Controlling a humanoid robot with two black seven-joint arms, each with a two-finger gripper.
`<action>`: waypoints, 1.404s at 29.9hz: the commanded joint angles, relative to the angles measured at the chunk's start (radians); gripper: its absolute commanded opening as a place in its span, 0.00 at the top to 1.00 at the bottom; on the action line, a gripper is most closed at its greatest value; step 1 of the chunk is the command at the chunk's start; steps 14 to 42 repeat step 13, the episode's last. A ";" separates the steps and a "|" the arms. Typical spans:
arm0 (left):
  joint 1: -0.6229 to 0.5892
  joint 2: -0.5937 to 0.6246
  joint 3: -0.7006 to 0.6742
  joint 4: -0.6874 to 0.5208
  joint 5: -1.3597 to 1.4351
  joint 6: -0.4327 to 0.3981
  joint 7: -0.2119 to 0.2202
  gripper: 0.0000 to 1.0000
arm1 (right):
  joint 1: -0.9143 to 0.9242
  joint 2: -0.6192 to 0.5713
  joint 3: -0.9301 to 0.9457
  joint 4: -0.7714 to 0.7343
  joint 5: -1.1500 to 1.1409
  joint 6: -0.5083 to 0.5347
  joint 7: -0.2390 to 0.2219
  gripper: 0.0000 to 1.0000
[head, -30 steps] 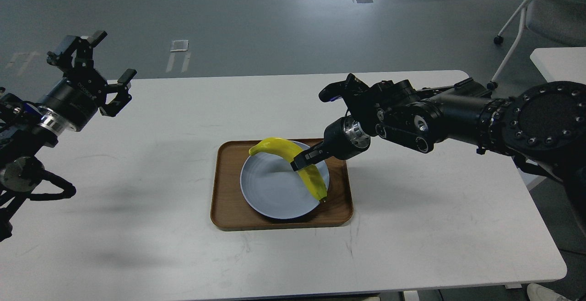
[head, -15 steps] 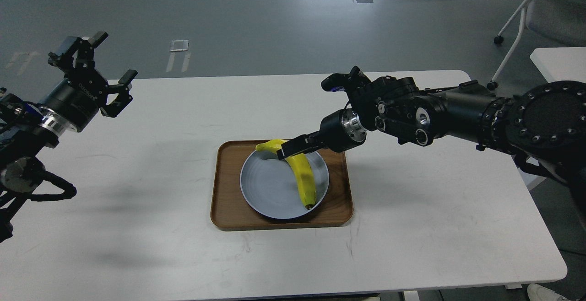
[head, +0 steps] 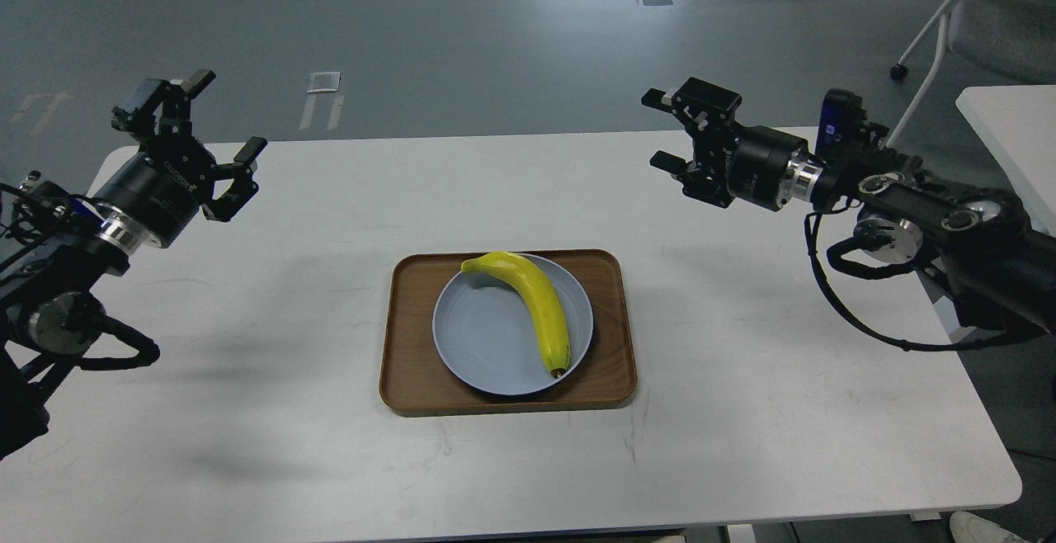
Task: Place banana on plate with both arms
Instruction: 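Release the banana onto the plate and raise the right gripper away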
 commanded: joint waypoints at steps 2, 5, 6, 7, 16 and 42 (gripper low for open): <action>0.004 -0.055 0.000 0.012 0.000 0.000 0.000 0.02 | -0.146 -0.006 0.165 -0.006 0.068 0.000 0.000 0.02; 0.004 -0.087 0.002 0.034 0.001 0.000 0.000 0.02 | -0.190 -0.006 0.214 -0.010 0.105 0.000 0.000 0.02; 0.004 -0.101 0.002 0.044 0.001 0.000 0.000 0.02 | -0.204 -0.006 0.226 -0.010 0.114 0.000 0.000 0.02; 0.004 -0.105 0.002 0.050 0.001 0.000 0.000 0.02 | -0.210 -0.006 0.229 -0.010 0.117 0.000 0.000 0.02; 0.005 -0.132 0.002 0.067 0.003 0.000 0.000 0.02 | -0.235 -0.008 0.242 -0.015 0.117 0.000 0.000 0.01; 0.005 -0.132 0.002 0.067 0.003 0.000 0.000 0.02 | -0.235 -0.008 0.242 -0.015 0.117 0.000 0.000 0.01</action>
